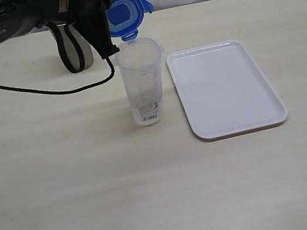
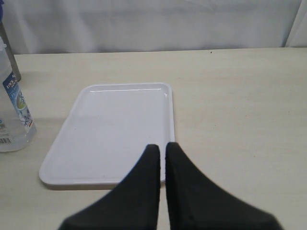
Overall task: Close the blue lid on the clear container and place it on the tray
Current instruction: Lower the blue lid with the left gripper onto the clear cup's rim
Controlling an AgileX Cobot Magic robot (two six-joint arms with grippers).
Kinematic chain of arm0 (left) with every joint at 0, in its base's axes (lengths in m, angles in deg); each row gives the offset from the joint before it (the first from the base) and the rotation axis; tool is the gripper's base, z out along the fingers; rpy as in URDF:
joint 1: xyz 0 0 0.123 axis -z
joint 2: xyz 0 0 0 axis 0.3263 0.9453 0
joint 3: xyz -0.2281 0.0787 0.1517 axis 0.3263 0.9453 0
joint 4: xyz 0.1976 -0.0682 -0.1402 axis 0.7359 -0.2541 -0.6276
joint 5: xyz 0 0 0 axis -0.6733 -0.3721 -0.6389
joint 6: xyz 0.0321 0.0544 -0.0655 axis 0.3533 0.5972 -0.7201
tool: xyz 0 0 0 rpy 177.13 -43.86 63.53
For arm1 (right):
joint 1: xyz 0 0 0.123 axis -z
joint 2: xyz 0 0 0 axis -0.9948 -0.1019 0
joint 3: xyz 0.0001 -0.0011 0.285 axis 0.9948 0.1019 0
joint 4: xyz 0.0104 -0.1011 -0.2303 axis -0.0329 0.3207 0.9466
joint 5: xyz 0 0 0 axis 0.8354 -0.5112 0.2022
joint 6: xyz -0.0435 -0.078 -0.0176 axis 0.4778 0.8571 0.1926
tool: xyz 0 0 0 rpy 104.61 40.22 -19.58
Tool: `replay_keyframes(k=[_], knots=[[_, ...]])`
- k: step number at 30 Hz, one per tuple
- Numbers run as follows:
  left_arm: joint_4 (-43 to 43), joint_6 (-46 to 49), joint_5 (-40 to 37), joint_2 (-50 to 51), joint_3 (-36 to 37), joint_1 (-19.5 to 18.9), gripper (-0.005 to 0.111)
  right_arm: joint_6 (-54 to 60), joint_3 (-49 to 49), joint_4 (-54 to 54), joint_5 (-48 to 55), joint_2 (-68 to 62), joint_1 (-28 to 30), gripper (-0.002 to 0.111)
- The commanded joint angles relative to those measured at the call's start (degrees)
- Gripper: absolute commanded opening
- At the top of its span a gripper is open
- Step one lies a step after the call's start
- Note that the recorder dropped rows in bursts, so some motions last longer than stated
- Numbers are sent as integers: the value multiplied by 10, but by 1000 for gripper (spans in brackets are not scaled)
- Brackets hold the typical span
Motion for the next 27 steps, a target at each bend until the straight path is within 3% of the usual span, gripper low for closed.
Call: replay_keyframes(k=[1, 18, 27], knots=[[-8, -5, 22, 0, -4, 3, 0, -1, 1, -3, -2, 3, 2, 4], [-3, -1, 29, 0, -4, 14, 0, -1, 1, -3, -2, 3, 2, 4], [-2, -1, 71, 0, -4, 11, 0, -1, 1, -3, -2, 3, 2, 4]])
